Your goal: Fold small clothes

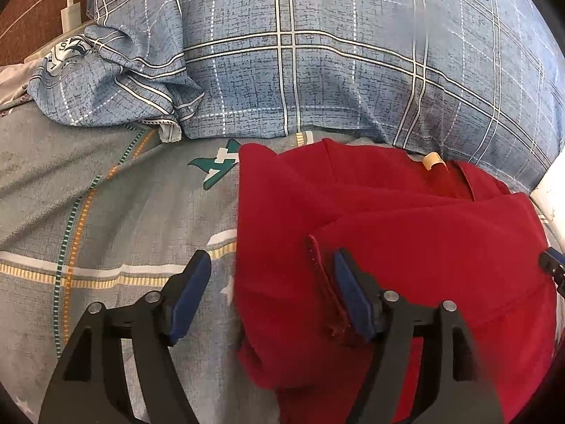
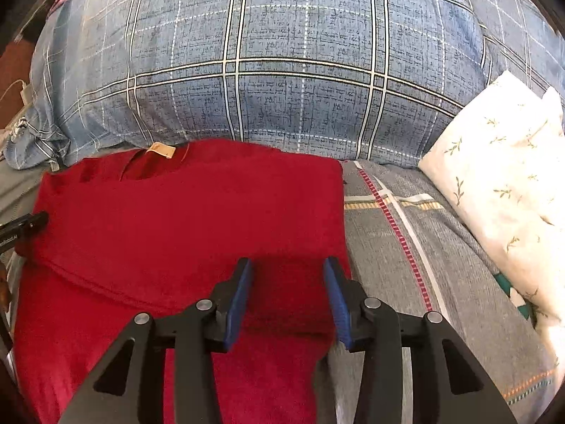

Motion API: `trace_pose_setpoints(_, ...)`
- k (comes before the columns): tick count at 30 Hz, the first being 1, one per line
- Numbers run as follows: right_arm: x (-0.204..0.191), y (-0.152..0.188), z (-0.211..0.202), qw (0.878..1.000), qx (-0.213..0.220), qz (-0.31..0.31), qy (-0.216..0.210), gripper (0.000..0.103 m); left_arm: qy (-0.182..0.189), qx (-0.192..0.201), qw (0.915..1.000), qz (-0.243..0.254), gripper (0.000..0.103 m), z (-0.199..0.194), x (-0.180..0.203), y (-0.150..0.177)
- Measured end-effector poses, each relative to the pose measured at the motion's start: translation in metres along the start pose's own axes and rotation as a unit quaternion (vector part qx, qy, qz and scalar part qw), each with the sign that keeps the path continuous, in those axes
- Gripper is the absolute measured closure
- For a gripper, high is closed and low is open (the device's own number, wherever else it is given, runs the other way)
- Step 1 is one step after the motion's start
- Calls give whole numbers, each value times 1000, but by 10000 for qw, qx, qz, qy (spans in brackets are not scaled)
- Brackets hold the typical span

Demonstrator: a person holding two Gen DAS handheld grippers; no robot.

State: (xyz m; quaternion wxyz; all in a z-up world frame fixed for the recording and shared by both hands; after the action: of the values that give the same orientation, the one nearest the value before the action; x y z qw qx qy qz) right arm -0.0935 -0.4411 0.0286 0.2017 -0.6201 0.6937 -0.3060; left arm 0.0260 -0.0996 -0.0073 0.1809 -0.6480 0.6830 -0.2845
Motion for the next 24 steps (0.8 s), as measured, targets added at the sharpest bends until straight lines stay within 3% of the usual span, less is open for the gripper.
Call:
trace_pose_setpoints(7, 5, 2, -25, 9997, 131, 185, -22, 55, 48, -45, 9999, -139, 27, 1, -3, 0)
trace_pose_setpoints(9, 10, 14, -15, 9996, -145, 146, 170, 54, 32, -29, 9999, -156, 26, 1, -3, 1)
trace_pose_setpoints(11, 15, 24, -7, 9989, -274, 381, -38, 55, 38, -46, 9999, -153, 26, 0, -3, 3)
trace_pose_setpoints(14, 24, 27, -20, 9967, -128, 766, -225, 54, 21, -41, 9999, -123, 26, -9, -4, 8)
trace_pose_setpoints(24, 0, 45, -70, 9977, 141, 479, -465, 49, -80, 187, 9997, 132, 26, -53, -4, 21)
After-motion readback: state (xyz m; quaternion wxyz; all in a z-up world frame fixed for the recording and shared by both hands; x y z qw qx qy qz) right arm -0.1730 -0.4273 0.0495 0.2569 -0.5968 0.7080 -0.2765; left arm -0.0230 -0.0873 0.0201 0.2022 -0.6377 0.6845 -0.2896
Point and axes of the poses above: each gripper's, at about its wrist camera, not at the fingertips, and z roughly the way its jaws point, x to its right, y to its underside, the point moved 6 cm from there along z, roughly the way its jaws point, and after that the axes turned 8 degrees about -z, right-handed, at the moved point
